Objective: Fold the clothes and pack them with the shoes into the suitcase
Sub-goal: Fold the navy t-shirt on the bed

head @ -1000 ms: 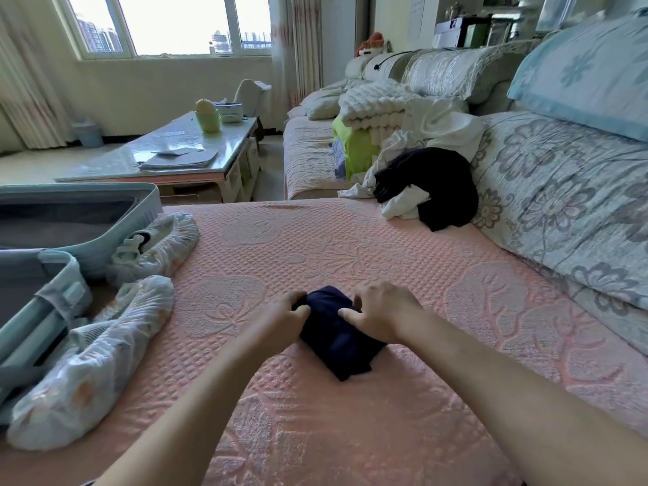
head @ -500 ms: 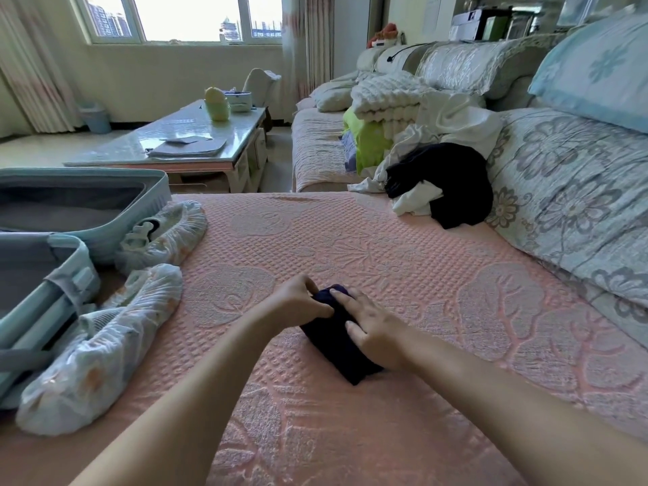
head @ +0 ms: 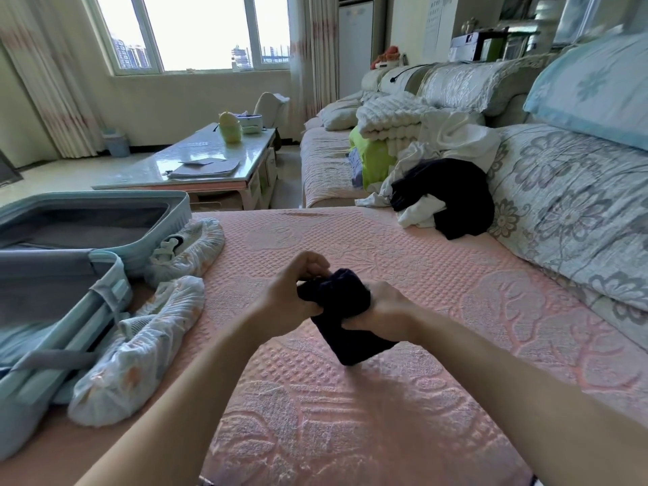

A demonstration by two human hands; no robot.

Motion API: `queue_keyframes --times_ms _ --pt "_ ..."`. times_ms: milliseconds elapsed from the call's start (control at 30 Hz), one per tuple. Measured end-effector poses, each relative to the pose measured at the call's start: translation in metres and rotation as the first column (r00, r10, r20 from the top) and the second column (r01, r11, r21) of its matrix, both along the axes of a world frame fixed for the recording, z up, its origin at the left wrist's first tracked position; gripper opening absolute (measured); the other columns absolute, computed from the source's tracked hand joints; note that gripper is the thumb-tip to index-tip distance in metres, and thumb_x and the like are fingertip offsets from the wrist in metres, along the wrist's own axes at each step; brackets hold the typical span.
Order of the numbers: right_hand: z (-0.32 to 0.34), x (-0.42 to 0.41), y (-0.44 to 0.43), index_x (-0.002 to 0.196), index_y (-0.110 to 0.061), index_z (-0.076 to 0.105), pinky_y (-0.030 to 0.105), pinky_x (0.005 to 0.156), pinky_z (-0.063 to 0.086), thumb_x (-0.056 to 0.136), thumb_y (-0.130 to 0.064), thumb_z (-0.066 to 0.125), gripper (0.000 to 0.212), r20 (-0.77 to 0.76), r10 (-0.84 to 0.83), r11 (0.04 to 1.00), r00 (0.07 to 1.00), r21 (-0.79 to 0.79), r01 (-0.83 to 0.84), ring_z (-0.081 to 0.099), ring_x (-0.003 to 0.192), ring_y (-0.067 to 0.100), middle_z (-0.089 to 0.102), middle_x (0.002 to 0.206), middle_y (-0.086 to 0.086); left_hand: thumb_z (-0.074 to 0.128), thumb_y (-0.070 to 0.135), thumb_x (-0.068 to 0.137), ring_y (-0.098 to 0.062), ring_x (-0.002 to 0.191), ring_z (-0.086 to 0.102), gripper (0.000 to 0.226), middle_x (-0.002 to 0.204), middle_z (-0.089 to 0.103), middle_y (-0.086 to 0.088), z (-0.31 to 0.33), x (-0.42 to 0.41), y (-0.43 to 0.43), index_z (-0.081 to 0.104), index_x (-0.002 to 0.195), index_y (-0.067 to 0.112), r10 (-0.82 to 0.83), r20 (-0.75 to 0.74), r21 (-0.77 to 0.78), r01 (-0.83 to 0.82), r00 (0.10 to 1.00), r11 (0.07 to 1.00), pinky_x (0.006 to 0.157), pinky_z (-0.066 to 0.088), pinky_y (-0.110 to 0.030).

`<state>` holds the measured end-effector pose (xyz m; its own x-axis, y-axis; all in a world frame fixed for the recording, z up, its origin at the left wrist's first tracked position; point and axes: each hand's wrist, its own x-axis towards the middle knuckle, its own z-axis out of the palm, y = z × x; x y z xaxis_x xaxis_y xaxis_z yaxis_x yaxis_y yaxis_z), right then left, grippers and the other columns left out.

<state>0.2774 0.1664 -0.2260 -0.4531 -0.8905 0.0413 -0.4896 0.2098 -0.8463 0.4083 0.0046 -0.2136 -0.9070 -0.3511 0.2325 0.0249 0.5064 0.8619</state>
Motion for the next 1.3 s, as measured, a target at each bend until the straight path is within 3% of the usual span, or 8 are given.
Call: queue_keyframes --times_ms 67,167,300,467,633,800,1133,1300 --pt "-0.002 0.003 -0.004 0.096 -0.029 0.061 0.026 0.068 0.050 0.080 -0.024 0.072 0.020 -0.355 -0.053 0.997 0.933 -0.062 0.033 0.061 0.077 0.007 0.065 0.085 -0.010 0.061 -0.026 0.070 -0.006 0.094 0.063 0.072 0.103 0.063 0.000 0.009 0.007 -0.003 0.051 0.110 0.033 -0.042 0.005 -0.043 0.042 0.999 0.998 0.073 0.053 -0.025" --pt "-0.022 0.005 -0.009 0.113 -0.022 0.065 0.036 0.071 0.051 0.075 -0.017 0.068 0.038 -0.831 -0.116 0.993 0.544 -0.114 0.038 0.061 0.085 0.022 0.066 0.096 0.000 0.052 -0.027 0.078 -0.017 0.092 0.067 0.066 0.101 0.066 -0.004 0.014 0.016 -0.007 0.050 0.112 0.029 -0.057 0.044 -0.045 0.059 0.997 0.997 0.072 0.055 -0.028" --pt "-0.058 0.025 -0.014 0.115 -0.017 0.062 0.041 0.070 0.053 0.069 -0.028 0.075 0.049 -0.934 0.087 0.988 0.345 0.126 0.093 0.064 0.090 0.028 0.064 0.100 0.005 0.044 -0.013 0.084 -0.017 0.110 0.062 0.057 0.120 0.061 0.002 -0.009 0.017 -0.005 0.057 0.110 0.036 0.141 0.071 -0.286 -0.115 0.987 0.951 0.088 0.050 -0.032" --pt "-0.055 0.028 0.000 0.144 -0.021 0.038 0.045 0.111 0.034 0.072 -0.068 0.066 0.090 -0.751 0.220 0.954 0.623 0.300 0.025 0.041 0.126 0.026 0.044 0.136 0.005 0.042 0.026 0.102 -0.015 0.149 0.018 0.055 0.163 0.021 0.005 -0.041 0.007 0.014 0.028 0.155 0.022 0.208 0.376 -0.578 0.052 0.903 0.815 0.119 0.015 -0.028" --pt "-0.037 0.016 0.019 0.146 -0.024 0.037 0.041 0.118 0.028 0.074 -0.051 0.065 0.082 -0.712 0.174 0.974 0.680 0.228 -0.011 0.032 0.135 0.024 0.036 0.143 0.002 0.037 0.038 0.103 -0.020 0.146 0.022 0.060 0.162 0.022 0.003 -0.050 0.005 0.030 0.018 0.158 0.024 0.160 0.452 -0.634 0.190 0.878 0.749 0.119 0.018 -0.030" --pt "-0.039 0.003 0.021 0.158 -0.028 -0.015 0.041 0.126 0.000 0.080 -0.051 0.068 0.116 -0.634 0.356 0.830 0.687 0.553 0.080 -0.015 0.154 0.019 -0.016 0.167 -0.002 0.050 0.071 0.085 -0.020 0.151 0.006 0.102 0.165 0.011 -0.001 -0.060 0.019 0.046 0.009 0.159 0.014 0.168 0.416 -0.762 0.242 0.894 0.601 0.122 0.010 -0.034" --pt "-0.041 0.018 0.005 0.159 -0.027 0.012 0.041 0.117 0.025 0.092 -0.036 0.062 0.084 -0.632 0.324 0.863 0.704 0.503 0.055 0.017 0.148 0.023 0.018 0.161 0.001 0.067 0.026 0.083 -0.022 0.140 0.032 0.081 0.156 0.033 -0.005 -0.061 0.025 0.030 0.030 0.153 0.010 0.076 0.414 -0.649 0.235 0.907 0.724 0.115 0.025 -0.026" --pt "-0.029 0.036 -0.009 0.147 -0.027 0.035 0.041 0.108 0.037 0.095 -0.026 0.051 0.054 -0.590 0.274 0.930 0.759 0.365 -0.052 0.044 0.128 0.024 0.047 0.137 0.003 0.070 0.025 0.081 -0.020 0.102 0.060 0.047 0.115 0.062 -0.002 -0.029 0.048 0.000 0.058 0.125 0.017 0.090 0.391 -0.612 0.186 0.916 0.769 0.087 0.047 -0.030"
